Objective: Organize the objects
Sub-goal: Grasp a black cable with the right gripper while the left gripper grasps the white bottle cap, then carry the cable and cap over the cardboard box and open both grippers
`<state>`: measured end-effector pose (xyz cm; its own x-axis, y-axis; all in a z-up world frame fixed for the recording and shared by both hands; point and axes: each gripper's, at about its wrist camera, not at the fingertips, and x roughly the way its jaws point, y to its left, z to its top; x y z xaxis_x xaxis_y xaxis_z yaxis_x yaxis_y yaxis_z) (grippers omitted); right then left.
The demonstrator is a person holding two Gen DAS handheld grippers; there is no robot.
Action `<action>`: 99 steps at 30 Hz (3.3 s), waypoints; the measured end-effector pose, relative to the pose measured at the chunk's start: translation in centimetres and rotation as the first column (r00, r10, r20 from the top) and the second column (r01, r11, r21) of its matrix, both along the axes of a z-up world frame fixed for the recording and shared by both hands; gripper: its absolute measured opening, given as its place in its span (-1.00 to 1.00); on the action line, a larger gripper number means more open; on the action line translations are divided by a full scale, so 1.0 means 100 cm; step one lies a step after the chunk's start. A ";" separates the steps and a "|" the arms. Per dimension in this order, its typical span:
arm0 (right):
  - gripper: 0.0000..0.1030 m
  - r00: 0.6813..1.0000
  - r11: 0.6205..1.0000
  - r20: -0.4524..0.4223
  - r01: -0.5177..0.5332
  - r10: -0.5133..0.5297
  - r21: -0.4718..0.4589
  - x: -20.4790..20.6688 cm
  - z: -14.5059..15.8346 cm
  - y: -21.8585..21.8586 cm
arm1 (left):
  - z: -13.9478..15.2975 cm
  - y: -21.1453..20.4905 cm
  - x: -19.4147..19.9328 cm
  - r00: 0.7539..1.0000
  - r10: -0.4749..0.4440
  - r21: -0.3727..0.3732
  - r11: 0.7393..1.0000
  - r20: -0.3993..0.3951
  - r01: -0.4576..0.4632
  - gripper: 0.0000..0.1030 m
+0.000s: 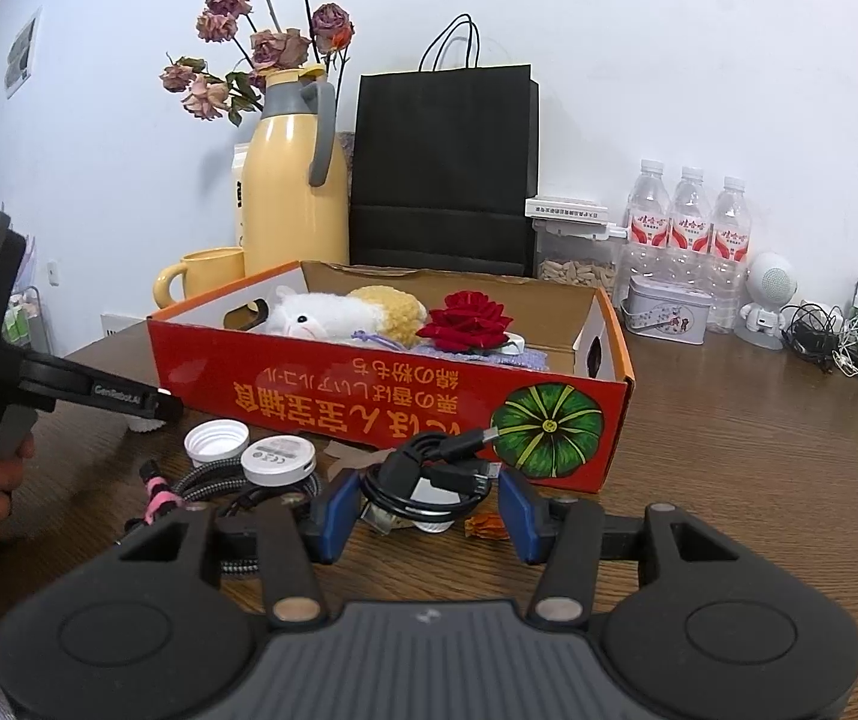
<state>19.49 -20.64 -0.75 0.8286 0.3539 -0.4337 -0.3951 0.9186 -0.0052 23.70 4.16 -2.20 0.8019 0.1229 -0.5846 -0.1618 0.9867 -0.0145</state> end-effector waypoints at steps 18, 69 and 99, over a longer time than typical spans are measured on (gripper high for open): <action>-0.04 0.998 1.000 0.066 0.012 -0.012 0.008 -0.006 0.009 -0.001 | 0.032 -0.015 -0.035 0.984 -0.027 -0.017 0.999 0.177 0.030 -0.20; 0.78 0.993 0.993 0.054 0.098 -0.101 0.062 0.156 0.037 0.036 | 0.062 -0.046 0.096 0.963 -0.032 0.001 0.999 0.268 0.033 1.00; 1.00 0.993 0.996 0.085 0.077 -0.081 0.048 0.130 0.049 0.037 | 0.064 -0.041 0.065 0.936 -0.021 -0.016 0.999 0.352 0.029 1.00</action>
<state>32.51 -16.95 4.12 0.8886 0.3032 -0.3441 -0.3211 0.9470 0.0052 30.20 0.09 4.25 0.9594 0.0912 -0.2669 -0.1182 0.9892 -0.0868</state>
